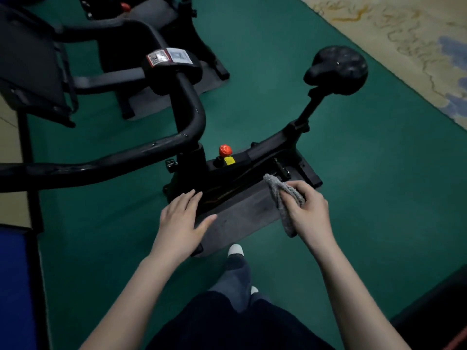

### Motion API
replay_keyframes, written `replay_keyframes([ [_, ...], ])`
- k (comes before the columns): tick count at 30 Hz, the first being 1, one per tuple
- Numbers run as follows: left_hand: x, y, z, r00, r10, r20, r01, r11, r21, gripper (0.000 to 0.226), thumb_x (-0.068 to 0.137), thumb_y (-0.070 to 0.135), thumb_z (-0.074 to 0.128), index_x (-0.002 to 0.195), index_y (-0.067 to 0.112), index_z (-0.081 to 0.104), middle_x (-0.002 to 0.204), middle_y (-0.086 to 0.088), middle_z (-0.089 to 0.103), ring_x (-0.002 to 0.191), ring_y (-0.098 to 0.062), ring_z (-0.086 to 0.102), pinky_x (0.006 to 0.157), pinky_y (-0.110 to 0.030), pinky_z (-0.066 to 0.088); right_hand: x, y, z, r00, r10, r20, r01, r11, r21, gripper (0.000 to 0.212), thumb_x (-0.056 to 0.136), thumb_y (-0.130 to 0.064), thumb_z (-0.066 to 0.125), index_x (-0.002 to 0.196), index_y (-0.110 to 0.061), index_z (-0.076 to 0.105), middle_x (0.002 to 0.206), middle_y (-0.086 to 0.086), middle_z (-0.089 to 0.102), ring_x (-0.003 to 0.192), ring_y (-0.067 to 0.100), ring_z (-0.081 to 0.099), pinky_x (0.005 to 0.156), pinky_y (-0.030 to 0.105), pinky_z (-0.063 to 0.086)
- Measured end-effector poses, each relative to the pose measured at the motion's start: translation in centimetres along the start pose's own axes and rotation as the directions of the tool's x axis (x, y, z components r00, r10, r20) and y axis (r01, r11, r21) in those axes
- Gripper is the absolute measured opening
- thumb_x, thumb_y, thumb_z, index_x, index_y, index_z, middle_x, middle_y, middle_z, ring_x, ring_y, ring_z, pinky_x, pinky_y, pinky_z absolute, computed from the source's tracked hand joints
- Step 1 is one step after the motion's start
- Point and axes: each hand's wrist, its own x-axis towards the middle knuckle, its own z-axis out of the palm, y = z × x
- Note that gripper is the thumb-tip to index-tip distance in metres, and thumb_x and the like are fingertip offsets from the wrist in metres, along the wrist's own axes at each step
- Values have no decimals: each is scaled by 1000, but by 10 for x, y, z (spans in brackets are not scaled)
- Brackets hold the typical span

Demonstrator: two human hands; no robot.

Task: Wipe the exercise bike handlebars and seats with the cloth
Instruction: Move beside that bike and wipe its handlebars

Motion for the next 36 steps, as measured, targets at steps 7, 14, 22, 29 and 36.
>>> replay_keyframes([
  [7,33,0,4,998,-66,8,66,997,-44,70,92,61,31,151,26,16,157,6,16,145,-12,9,117,-34,6,60,-16,12,995,-63,78,65,998,-21,18,86,-13,63,83,-30,65,79,-16,67,76,-3,59,63,3,38],
  [14,41,1,0,972,-236,-15,233,965,-124,70,91,64,30,151,30,14,158,10,13,145,-10,6,117,-34,5,110,-31,24,968,-142,206,140,990,24,17,85,-12,63,84,-27,68,75,-19,68,73,-4,60,60,6,41],
  [22,46,20,0,833,-538,-128,507,836,-210,71,91,64,30,151,27,16,157,7,17,145,-12,10,117,-34,10,181,-56,40,863,-306,403,271,952,142,18,90,-16,62,79,-30,64,76,-20,67,73,-6,59,64,7,42],
  [29,42,62,8,600,-769,-223,653,631,-418,75,87,64,27,150,23,21,155,6,22,142,-12,16,115,-33,12,231,-95,35,695,-513,504,399,858,323,13,90,-14,62,85,-26,65,81,-18,67,72,-4,59,63,6,42],
  [36,13,79,-12,317,-886,-339,635,464,-618,75,84,63,31,148,25,25,153,8,28,138,-10,23,114,-35,15,222,-147,53,477,-669,570,432,743,511,21,90,-13,61,89,-34,65,78,-13,67,68,7,60,62,26,46],
])
